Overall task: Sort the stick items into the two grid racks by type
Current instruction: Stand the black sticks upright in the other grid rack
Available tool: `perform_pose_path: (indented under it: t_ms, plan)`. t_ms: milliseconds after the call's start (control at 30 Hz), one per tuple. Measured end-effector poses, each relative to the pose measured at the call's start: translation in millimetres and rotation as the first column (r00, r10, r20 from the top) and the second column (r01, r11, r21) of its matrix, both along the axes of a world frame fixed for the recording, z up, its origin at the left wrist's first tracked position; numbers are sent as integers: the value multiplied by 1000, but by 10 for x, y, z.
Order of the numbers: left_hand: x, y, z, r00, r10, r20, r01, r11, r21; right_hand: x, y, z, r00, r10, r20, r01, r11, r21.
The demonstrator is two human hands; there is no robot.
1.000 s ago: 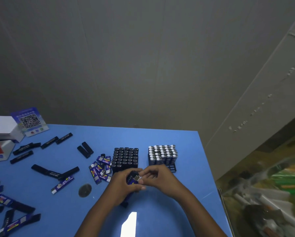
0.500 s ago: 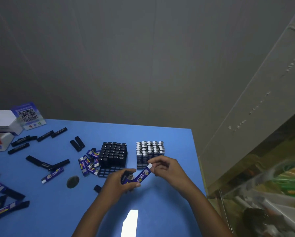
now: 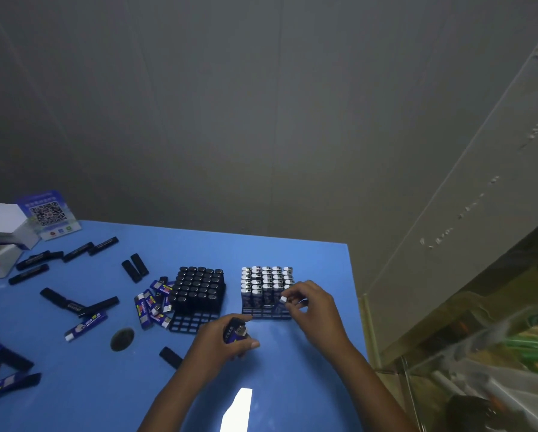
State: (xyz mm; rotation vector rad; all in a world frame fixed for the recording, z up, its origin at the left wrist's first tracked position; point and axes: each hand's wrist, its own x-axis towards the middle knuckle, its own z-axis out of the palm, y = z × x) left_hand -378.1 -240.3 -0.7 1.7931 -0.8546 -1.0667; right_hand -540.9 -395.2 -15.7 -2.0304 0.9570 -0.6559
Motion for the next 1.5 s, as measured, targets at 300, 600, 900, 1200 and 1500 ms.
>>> perform_pose_path:
  t_ms: [300, 600, 900, 1200, 1500]
  plan:
    - [140, -135, -83, 996, 92, -10, -92, 996, 0, 247, -191, -165, 993, 64, -95, -77, 988, -131]
    - [191, -197, -179, 994, 108, -21, -108, 994, 19, 338, -263, -298, 983, 122, -140, -145, 976, -165]
    - [203, -159, -211, 993, 111, -37, -110, 994, 23, 422, -233, -313, 975, 136, -174, -169, 968, -188]
    - [221, -122, -178, 990, 135, -32, -134, 991, 11, 434, -168, -309, 960, 142, -242, -211, 934, -288]
    - [116, -19, -55, 990, 131, -47, -131, 991, -17, 346, -136, -193, 948, 150, -282, -206, 961, -183]
